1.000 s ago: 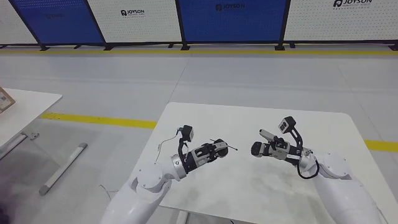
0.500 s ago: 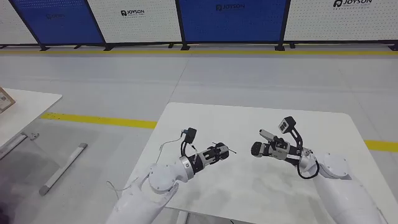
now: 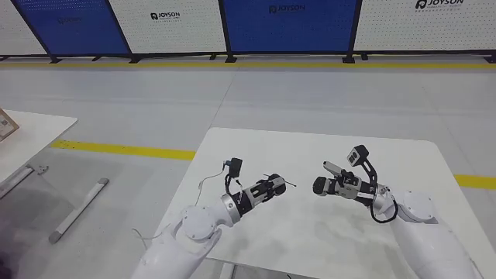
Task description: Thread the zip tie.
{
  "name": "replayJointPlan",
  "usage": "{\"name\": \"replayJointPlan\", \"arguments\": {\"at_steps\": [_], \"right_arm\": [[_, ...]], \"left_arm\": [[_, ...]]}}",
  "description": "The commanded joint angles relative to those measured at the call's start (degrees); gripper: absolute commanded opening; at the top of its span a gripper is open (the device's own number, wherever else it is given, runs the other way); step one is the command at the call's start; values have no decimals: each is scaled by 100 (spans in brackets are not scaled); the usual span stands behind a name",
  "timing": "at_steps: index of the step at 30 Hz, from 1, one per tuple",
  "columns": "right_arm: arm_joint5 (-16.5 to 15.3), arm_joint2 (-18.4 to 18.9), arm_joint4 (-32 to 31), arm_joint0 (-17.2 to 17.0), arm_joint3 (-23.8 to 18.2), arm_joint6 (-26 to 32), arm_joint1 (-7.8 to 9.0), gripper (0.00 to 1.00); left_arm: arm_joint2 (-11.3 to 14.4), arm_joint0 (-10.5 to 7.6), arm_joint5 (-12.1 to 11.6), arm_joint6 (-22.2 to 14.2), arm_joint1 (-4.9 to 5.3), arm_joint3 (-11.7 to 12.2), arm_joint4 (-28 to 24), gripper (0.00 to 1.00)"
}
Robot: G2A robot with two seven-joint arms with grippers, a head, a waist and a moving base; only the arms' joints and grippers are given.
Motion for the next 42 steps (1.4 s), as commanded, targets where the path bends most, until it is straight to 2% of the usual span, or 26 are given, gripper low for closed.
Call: {"name": "replayJointPlan", "arguments": {"at_steps": [1, 5, 19, 21, 26, 40, 42], "right_arm": [[0, 0, 0, 0, 0, 0, 0, 100], [0, 0, 0, 0, 0, 0, 0, 100], [0, 0, 0, 0, 0, 0, 0, 100], [0, 0, 0, 0, 0, 0, 0, 100], [0, 0, 0, 0, 0, 0, 0, 100], [2, 3, -19, -6, -16, -40, 1, 100], [86, 25, -384, 10, -235, -158, 46, 100]], "left_arm": [[-106, 93, -248, -57, 16, 22, -130, 0], [-244, 321, -466, -197, 54, 38, -205, 0], [-205, 321, -465, -203, 51, 1, -189, 0], [-204, 361, -559, -268, 59, -55, -177, 0], [-306, 657, -990, -574, 102, -206, -336, 0], [-306, 657, -990, -574, 102, -206, -336, 0], [-306, 657, -990, -574, 102, -206, -336, 0]]}}
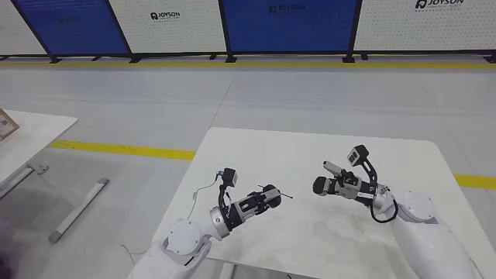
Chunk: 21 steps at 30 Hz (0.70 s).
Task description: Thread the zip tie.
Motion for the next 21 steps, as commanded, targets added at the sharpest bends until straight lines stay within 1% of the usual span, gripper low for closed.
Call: {"name": "replayJointPlan", "arguments": {"at_steps": [1, 3, 4, 6, 7, 9, 11, 12, 13, 14, 15, 21], "right_arm": [[145, 77, -477, 21, -258, -65, 73, 100], [375, 211, -846, 51, -481, -62, 159, 100], [557, 313, -1098, 64, -639, -98, 218, 100], [813, 425, -1478, 67, -931, -106, 297, 100], [1049, 490, -1752, 88, -1092, -134, 346, 100], [1459, 464, -2382, 164, -1307, -151, 408, 100], [1997, 357, -3058, 273, -1462, -484, 433, 100], [2142, 302, -3275, 303, -1517, -637, 434, 100], [2216, 251, -3405, 313, -1570, -762, 430, 100], [2212, 223, -3407, 298, -1622, -867, 421, 100], [2171, 220, -3364, 280, -1641, -889, 417, 100], [2171, 220, -3364, 280, -1641, -889, 417, 100]], "left_arm": [[0, 0, 0, 0, 0, 0, 0, 0], [0, 0, 0, 0, 0, 0, 0, 0], [0, 0, 0, 0, 0, 0, 0, 0], [0, 0, 0, 0, 0, 0, 0, 0], [0, 0, 0, 0, 0, 0, 0, 0], [0, 0, 0, 0, 0, 0, 0, 0], [0, 0, 0, 0, 0, 0, 0, 0], [0, 0, 0, 0, 0, 0, 0, 0], [0, 0, 0, 0, 0, 0, 0, 0], [0, 0, 0, 0, 0, 0, 0, 0], [0, 0, 0, 0, 0, 0, 0, 0], [0, 0, 0, 0, 0, 0, 0, 0]]}}
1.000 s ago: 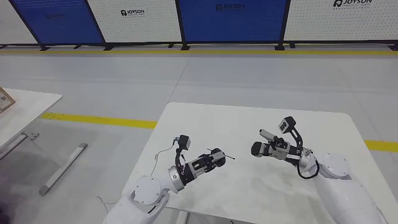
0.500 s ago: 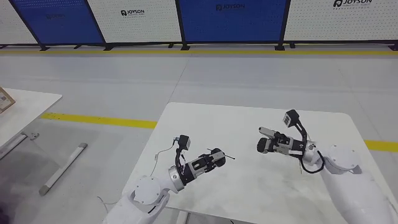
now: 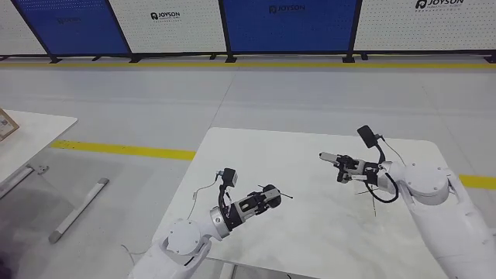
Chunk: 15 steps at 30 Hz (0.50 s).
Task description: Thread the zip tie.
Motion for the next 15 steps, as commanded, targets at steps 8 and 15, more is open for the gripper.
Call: {"name": "replayJointPlan", "arguments": {"at_steps": [8, 15], "right_arm": [[2, 0, -2, 0, 0, 0, 0, 100], [928, 57, -733, 13, -506, -70, 88, 100]], "left_arm": [[0, 0, 0, 0, 0, 0, 0, 0], [0, 0, 0, 0, 0, 0, 0, 0]]}}
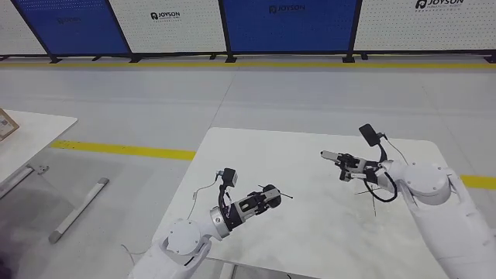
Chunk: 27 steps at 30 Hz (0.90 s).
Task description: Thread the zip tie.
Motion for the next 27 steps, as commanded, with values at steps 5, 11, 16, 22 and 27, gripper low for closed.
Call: {"name": "replayJointPlan", "arguments": {"at_steps": [5, 11, 16, 22, 27], "right_arm": [[822, 96, -1200, -35, -378, 244, 135, 100], [822, 211, -1595, 18, -17, -191, 26, 100], [822, 211, -1595, 18, -17, -191, 26, 100], [782, 167, -1711, -24, -35, -225, 32, 100], [822, -84, -2802, 147, -97, 250, 62, 100]], "left_arm": [[0, 0, 0, 0, 0, 0, 0, 0], [0, 0, 0, 0, 0, 0, 0, 0], [0, 0, 0, 0, 0, 0, 0, 0], [0, 0, 0, 0, 0, 0, 0, 0], [0, 0, 0, 0, 0, 0, 0, 0]]}}
